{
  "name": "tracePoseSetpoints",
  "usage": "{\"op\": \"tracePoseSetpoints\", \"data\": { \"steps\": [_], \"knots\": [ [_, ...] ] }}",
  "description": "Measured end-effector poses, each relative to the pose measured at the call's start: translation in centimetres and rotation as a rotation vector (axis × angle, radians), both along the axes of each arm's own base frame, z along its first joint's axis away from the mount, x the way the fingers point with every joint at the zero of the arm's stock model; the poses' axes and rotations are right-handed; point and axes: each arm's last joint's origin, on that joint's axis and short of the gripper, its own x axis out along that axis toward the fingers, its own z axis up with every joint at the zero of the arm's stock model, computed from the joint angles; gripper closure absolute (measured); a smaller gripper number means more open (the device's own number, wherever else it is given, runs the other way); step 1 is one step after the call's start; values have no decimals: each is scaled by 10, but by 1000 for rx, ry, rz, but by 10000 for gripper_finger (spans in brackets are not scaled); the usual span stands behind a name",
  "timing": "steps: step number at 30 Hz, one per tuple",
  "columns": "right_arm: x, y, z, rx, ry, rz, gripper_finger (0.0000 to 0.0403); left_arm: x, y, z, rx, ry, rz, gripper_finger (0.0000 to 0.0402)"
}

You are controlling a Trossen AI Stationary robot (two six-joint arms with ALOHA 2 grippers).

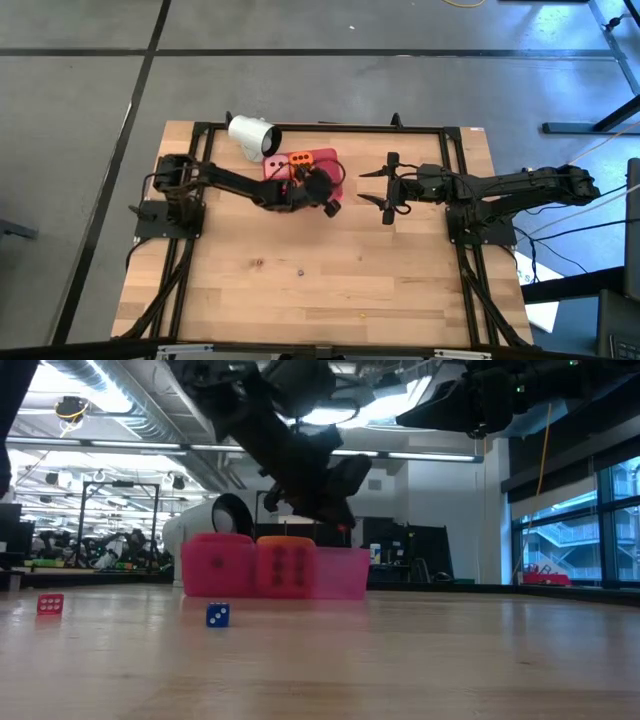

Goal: Pick & Place Dice
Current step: Put the small orange dice into the red bin, then put the small yellow dice into the red bin

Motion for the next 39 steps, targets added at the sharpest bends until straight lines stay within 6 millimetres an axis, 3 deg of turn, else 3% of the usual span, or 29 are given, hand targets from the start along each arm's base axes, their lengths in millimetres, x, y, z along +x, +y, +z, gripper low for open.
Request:
{"op": "tracePoseSetpoints", "data": {
  "steps": [7,16,39],
  "knots": [
    [0,0,0,-3,0,0,160,-9,43,-6,-45,92,-32,347],
    [0,0,0,-3,0,0,160,-14,67,-6,-49,110,-44,327],
    [0,0,0,-3,1,-1,160,-16,66,-5,-2,155,-81,315]
  ]
}}
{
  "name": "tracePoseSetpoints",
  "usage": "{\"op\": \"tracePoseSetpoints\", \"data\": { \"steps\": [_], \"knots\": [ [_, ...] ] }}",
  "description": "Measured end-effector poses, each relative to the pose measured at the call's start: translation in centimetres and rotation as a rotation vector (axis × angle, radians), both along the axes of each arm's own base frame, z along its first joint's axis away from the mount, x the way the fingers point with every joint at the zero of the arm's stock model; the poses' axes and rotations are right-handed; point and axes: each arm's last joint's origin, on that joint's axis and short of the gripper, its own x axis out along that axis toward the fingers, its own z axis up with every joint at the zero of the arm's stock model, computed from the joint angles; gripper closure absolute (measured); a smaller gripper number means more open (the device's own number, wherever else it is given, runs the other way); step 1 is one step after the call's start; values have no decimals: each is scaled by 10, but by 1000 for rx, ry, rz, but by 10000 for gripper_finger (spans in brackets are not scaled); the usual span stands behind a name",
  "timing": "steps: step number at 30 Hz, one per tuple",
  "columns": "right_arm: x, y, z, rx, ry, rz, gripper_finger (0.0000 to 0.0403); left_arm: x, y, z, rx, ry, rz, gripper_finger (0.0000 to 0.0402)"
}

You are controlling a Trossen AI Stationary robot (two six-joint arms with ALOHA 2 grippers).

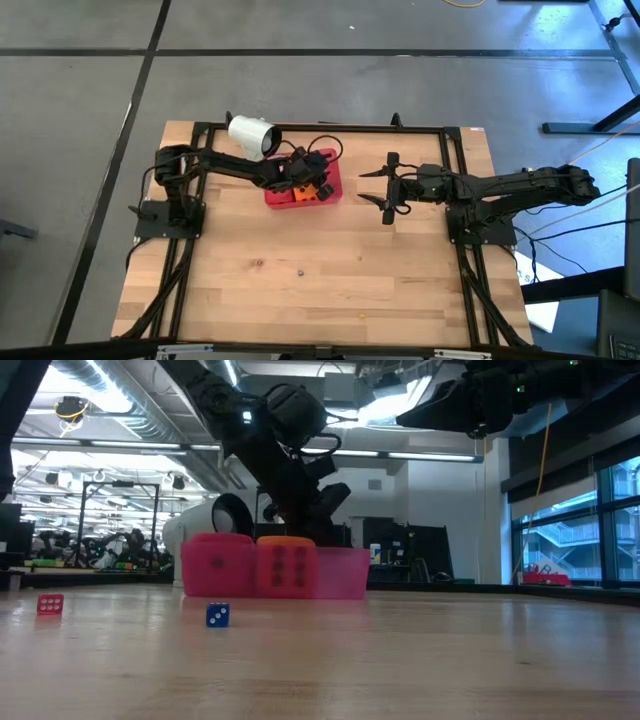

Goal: Pick & Place Dice
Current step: Put the small yellow dice into the red bin

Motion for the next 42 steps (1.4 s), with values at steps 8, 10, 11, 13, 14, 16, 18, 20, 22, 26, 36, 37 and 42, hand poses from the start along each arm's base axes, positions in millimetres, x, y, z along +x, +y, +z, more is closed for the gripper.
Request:
{"op": "tracePoseSetpoints", "data": {
  "steps": [8,10,11,13,14,16,18,20,22,26,36,37,42],
  "knots": [
    [0,0,0,39,-2,-5,160,-21,-26,42,30,19,-43,315],
    [0,0,-1,78,-4,-14,160,-31,-36,56,42,25,-58,315],
    [0,0,-1,92,-6,-17,160,-35,-41,64,55,26,-66,315],
    [0,0,-1,111,-9,-21,160,-45,-52,76,82,39,-71,315],
    [0,0,-1,122,-11,-24,160,-50,-59,81,95,47,-73,315],
    [0,0,-1,148,-15,-29,160,-60,-70,89,117,70,-81,315],
    [0,0,-1,187,-20,-36,160,-68,-83,94,128,86,-94,315],
    [0,1,-1,250,-30,-50,160,-76,-95,94,140,84,-119,315],
    [0,1,-1,319,-40,-65,160,-84,-106,89,149,94,-160,315],
    [0,1,-1,402,-53,-84,160,-103,-126,76,158,107,-283,316],
    [1,6,-5,482,0,10,160,-137,-155,38,155,-95,-558,316],
    [2,11,-7,500,31,87,160,-139,-155,37,146,-104,-572,316],
    [12,55,-29,546,207,394,160,-140,-155,39,141,-126,-580,316]
  ]
}}
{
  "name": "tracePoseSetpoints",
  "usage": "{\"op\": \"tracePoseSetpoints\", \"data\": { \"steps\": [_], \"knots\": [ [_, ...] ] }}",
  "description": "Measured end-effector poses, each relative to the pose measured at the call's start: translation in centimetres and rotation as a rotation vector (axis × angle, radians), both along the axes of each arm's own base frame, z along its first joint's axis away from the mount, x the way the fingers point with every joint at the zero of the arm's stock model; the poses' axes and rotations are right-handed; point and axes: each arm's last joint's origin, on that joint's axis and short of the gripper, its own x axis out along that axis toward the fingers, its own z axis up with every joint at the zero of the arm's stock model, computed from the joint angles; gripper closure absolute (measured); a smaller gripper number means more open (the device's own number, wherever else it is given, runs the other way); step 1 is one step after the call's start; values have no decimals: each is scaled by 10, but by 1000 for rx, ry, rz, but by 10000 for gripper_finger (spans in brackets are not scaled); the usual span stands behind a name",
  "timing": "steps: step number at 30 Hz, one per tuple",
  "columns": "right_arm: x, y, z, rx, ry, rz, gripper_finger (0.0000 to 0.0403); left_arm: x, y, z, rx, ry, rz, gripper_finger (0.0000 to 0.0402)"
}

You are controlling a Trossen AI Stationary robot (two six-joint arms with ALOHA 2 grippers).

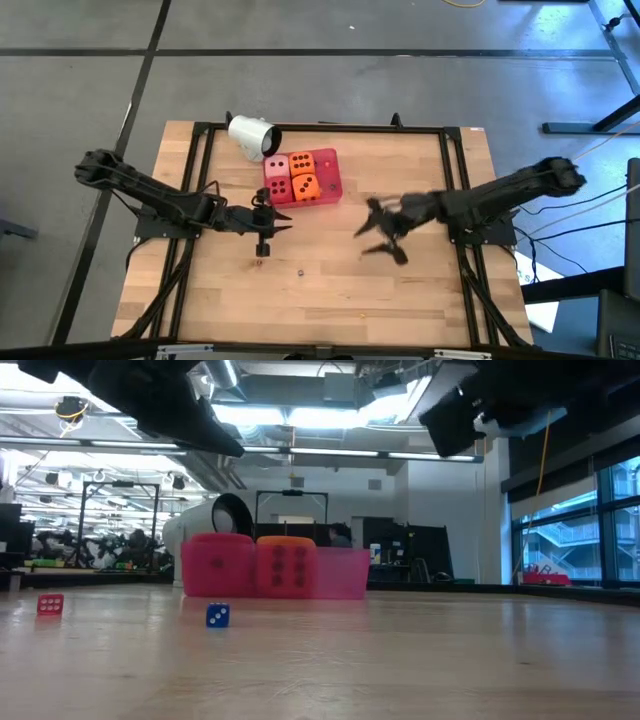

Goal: Pick & Place Dice
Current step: Put the small yellow dice into the red bin

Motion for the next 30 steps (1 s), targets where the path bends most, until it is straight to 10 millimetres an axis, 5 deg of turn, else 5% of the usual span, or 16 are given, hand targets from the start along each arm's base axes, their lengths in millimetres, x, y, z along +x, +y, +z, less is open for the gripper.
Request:
{"op": "tracePoseSetpoints", "data": {
  "steps": [7,13,22,30],
  "knots": [
    [10,63,-53,-46,144,219,160,0,0,0,-54,-11,23,316],
    [9,101,-80,-38,109,376,160,0,0,0,-108,-19,45,316],
    [11,131,-117,-83,76,519,160,0,0,0,-120,-20,51,315],
    [32,147,-129,-93,86,554,160,0,0,0,-120,-20,51,315]
  ]
}}
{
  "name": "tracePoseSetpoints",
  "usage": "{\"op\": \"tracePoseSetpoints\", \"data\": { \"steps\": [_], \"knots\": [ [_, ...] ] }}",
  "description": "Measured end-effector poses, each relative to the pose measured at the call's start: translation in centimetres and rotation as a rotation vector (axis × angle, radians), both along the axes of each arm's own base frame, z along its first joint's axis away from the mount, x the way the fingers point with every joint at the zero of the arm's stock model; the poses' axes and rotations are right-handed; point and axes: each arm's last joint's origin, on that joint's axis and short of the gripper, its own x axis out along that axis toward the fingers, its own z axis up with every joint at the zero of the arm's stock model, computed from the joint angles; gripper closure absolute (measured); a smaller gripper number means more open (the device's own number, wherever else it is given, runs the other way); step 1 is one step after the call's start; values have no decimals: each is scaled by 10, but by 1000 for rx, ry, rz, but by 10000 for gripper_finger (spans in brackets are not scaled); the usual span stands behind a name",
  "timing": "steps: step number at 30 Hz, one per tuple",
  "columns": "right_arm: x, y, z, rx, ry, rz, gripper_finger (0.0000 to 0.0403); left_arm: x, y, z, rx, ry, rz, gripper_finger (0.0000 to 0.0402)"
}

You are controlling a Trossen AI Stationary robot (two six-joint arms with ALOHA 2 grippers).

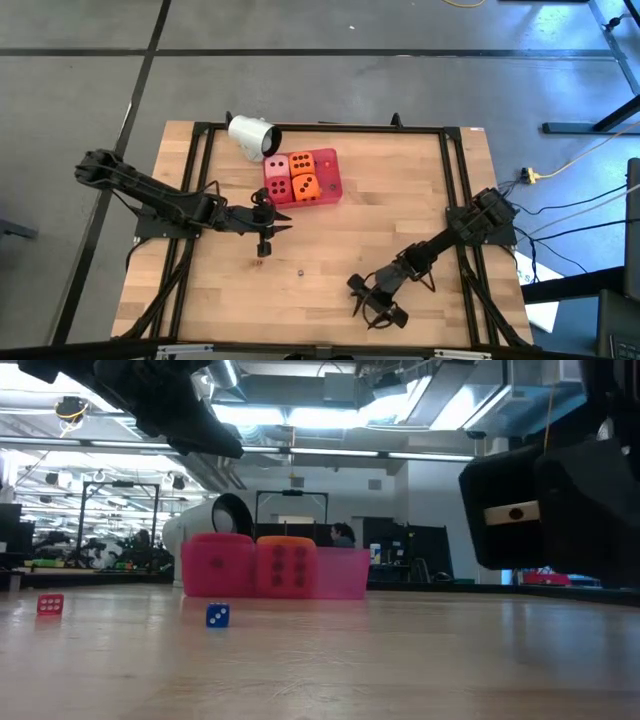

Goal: Pick & Place Dice
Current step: Put the small yellow dice into the red bin

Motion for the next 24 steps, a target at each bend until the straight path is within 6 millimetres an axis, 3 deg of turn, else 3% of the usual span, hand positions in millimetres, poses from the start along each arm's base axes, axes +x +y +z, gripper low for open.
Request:
{"op": "tracePoseSetpoints", "data": {
  "steps": [15,24],
  "knots": [
    [-3,-6,-12,-135,82,-90,161,0,0,0,1,0,0,315],
    [-2,-9,-12,-163,54,-74,225,0,0,0,0,0,0,315]
  ]
}}
